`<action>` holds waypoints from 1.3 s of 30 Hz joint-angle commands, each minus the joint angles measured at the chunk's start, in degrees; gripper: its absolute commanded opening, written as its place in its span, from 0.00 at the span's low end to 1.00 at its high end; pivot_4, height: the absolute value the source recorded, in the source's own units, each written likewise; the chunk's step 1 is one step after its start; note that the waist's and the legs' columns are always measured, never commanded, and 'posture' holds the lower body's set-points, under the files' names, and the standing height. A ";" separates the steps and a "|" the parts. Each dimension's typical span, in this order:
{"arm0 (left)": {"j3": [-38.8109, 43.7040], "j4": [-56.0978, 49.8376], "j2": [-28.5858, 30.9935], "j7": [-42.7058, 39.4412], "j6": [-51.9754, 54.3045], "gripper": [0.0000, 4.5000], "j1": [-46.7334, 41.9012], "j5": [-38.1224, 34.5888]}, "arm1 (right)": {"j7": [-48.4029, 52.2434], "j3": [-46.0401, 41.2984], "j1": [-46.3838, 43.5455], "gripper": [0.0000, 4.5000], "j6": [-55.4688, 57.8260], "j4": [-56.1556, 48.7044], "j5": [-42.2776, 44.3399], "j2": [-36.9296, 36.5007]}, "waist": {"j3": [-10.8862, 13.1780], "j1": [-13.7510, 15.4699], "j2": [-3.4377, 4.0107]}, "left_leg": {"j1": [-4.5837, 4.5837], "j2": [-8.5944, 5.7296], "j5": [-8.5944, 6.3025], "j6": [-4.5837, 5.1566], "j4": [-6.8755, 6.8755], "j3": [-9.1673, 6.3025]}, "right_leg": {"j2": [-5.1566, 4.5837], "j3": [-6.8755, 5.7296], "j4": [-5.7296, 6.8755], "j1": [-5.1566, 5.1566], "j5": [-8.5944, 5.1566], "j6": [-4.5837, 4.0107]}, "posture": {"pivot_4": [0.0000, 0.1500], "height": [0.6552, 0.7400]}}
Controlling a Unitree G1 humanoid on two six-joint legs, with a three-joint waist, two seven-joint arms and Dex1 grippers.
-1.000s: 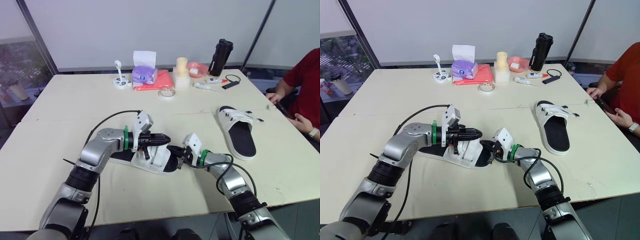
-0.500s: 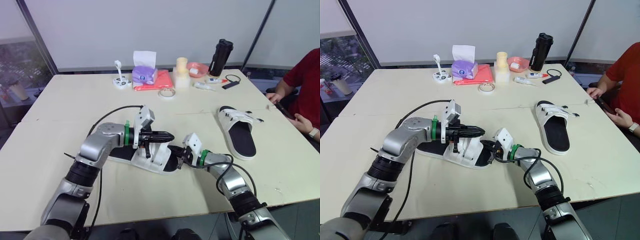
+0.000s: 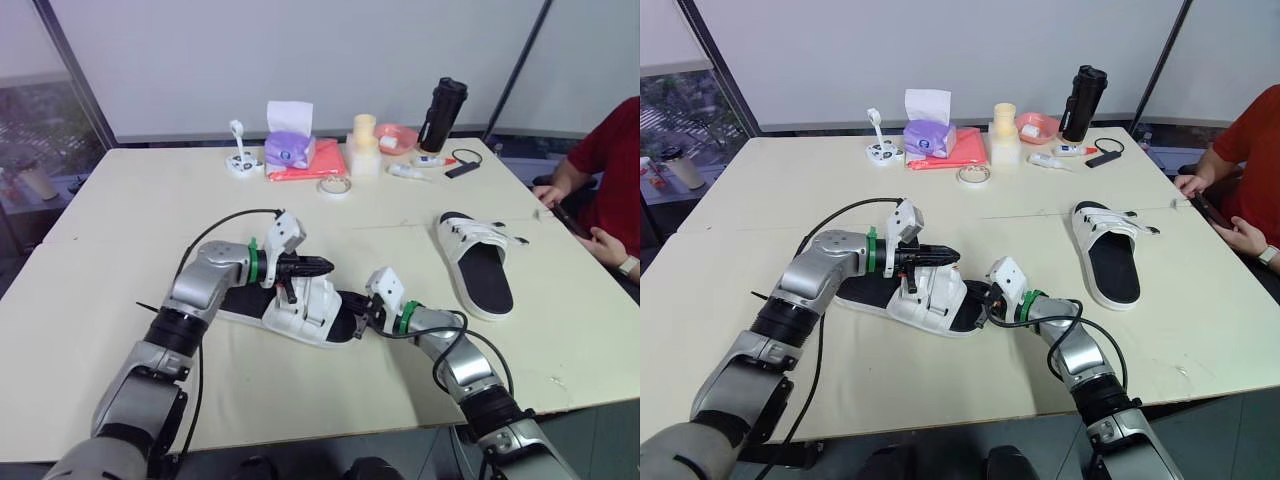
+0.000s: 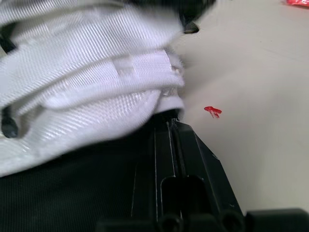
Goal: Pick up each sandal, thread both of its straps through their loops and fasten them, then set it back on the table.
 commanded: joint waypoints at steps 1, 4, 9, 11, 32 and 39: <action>0.10 4.31 0.01 -0.95 -2.47 0.02 -3.02 2.29 | -0.93 3.86 5.68 0.00 5.90 7.24 -5.42 -1.34 | 0.00 0.01 0.00 | 0.02 -0.01 0.00 0.00 0.00 0.00 | -0.01 0.00 0.00 0.01 0.00 0.00 | 1.00 1.00; -1.22 7.83 -0.30 -4.80 -3.91 0.02 -4.19 3.03 | -1.21 3.90 6.37 0.00 5.92 6.73 -5.35 -1.59 | -0.02 0.02 0.02 | 0.02 -0.02 0.00 0.00 0.01 0.01 | 0.00 -0.01 -0.01 0.03 0.00 0.00 | 1.00 1.00; -2.18 11.04 -0.74 -8.90 -5.81 0.08 -4.37 4.05 | -1.79 3.97 6.51 0.00 6.06 6.69 -5.35 -1.16 | -0.09 0.02 0.00 | 0.00 -0.02 0.00 0.00 0.00 0.00 | 0.00 -0.05 -0.01 0.04 0.00 0.01 | 1.00 1.00; -1.80 11.63 -1.08 -9.07 -6.01 0.22 -4.39 4.19 | -1.91 3.99 6.53 0.00 6.05 6.72 -5.33 -1.06 | -0.11 0.03 -0.01 | 0.01 -0.02 0.00 0.00 0.00 0.00 | -0.01 -0.05 -0.01 0.04 0.00 0.01 | 1.00 1.00; 19.01 -20.91 8.87 -2.96 25.43 0.99 5.50 -17.87 | -1.39 -5.61 4.14 0.00 14.03 -10.91 5.47 -3.33 | 1.08 0.06 0.53 | -0.37 0.04 0.00 0.00 -0.01 -0.03 | -0.08 -0.05 0.05 -0.22 0.05 0.12 | 1.00 1.00; 24.10 -30.00 19.18 -3.21 36.70 0.99 18.31 -25.87 | 2.25 -10.23 6.34 0.00 26.75 -32.10 11.47 -14.36 | 1.91 1.73 0.70 | -1.94 -0.01 0.05 -0.06 0.07 -0.10 | -0.11 -0.18 0.12 -1.70 0.03 0.20 | 1.00 1.00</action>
